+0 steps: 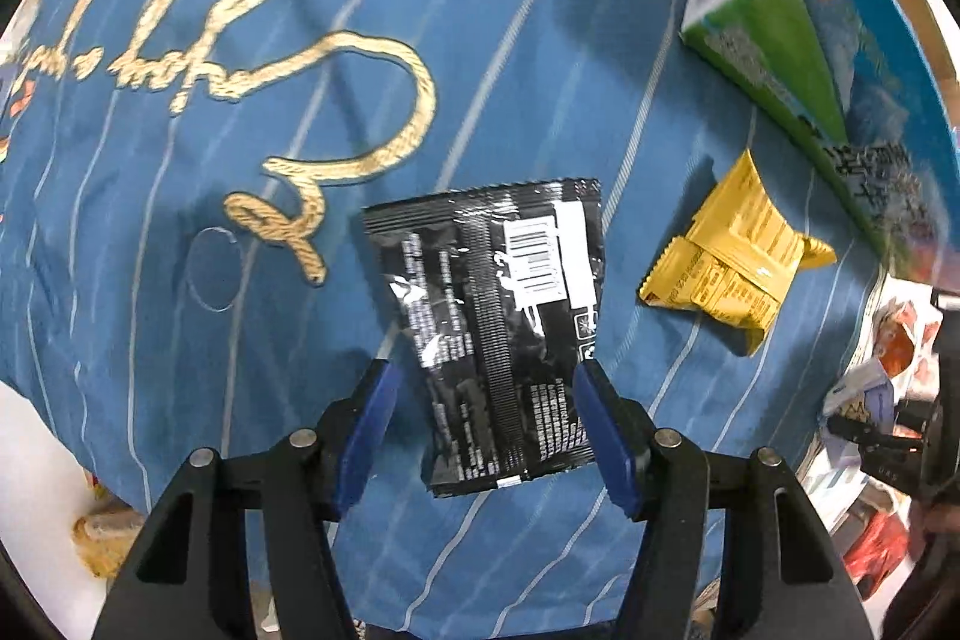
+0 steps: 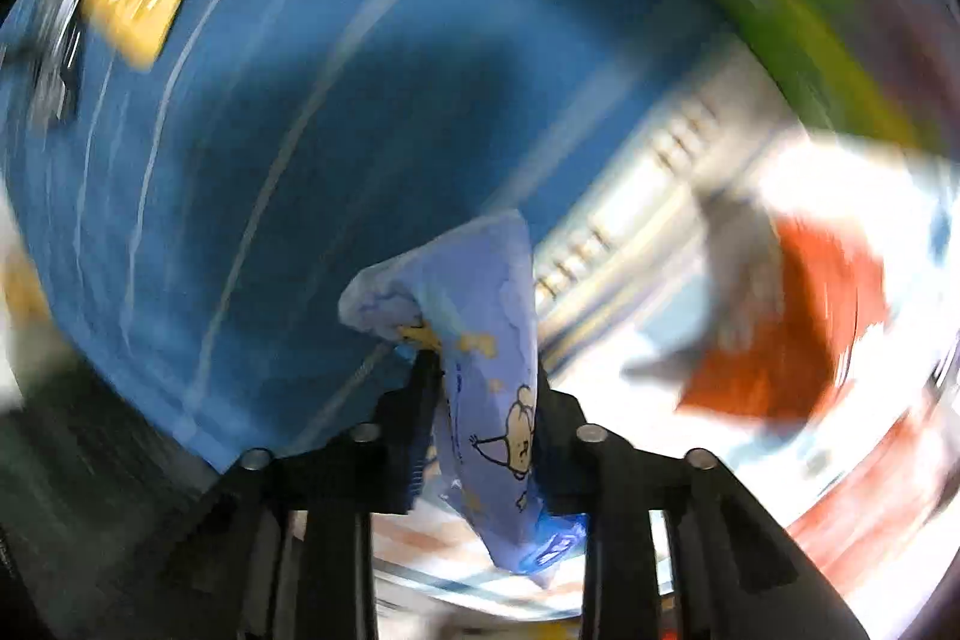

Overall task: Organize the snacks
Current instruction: 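Lift the tissue pack with the right tool while the left tool grasps the black pack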

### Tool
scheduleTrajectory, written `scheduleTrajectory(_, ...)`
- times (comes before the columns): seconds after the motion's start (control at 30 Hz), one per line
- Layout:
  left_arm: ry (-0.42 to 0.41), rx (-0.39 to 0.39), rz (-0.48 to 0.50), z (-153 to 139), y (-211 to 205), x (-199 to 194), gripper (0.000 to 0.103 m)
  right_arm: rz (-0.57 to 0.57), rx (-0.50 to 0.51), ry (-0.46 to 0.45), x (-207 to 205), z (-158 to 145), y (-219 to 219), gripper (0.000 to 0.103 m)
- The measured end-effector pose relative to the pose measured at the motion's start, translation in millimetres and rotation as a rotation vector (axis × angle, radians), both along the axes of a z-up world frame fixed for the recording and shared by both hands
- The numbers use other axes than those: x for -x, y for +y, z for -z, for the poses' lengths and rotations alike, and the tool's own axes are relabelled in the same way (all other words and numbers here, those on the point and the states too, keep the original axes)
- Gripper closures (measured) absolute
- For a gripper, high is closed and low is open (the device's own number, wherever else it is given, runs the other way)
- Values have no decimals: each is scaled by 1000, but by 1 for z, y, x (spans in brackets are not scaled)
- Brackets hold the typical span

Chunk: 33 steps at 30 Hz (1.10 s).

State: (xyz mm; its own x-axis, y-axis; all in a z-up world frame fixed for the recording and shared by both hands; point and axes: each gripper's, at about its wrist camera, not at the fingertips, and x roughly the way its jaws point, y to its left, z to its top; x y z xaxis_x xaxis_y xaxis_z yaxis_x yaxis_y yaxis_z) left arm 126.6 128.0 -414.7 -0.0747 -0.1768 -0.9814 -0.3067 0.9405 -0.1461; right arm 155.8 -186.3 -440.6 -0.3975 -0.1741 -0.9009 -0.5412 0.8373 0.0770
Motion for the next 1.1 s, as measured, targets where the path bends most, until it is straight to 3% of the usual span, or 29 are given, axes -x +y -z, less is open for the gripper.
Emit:
scheduleTrajectory(0.1,-5,9,-25,-1,0,-2,44,356,-8,19,-5,-4,-36,82)
scheduleTrajectory(0.23,7,48,-64,4,17,6,40,800,-183,-34,3,-17,-88,82)
scheduleTrajectory(0.27,18,48,-69,6,15,2,40,939,-245,-44,9,-17,-104,79)
scheduleTrajectory(0.33,35,36,-57,13,8,-9,39,1026,-274,-57,16,-14,-117,60)
scheduleTrajectory(0.37,51,27,-44,19,4,-12,39,1028,-262,-59,23,-10,-120,32)
scheduleTrajectory(0.43,86,23,-23,33,-3,-19,35,983,-209,-100,25,-15,-124,12)
scheduleTrajectory(0.53,110,-42,31,41,-15,-25,31,837,-157,-247,28,-42,-116,12)
scheduleTrajectory(0.6,90,-92,79,40,-25,-24,32,794,-160,-276,31,-64,-106,12)
scheduleTrajectory(0.7,61,-113,109,34,-33,-19,46,792,-185,-295,25,-80,-104,12)
scheduleTrajectory(0.8,22,-92,138,19,-48,-7,46,747,-108,-342,22,-91,-109,12)
scheduleTrajectory(0.9,-7,-118,216,10,-76,4,46,731,-139,-310,13,-92,-107,12)
scheduleTrajectory(1.1,9,-72,318,23,-134,7,46,682,-133,-225,9,-59,-97,12)
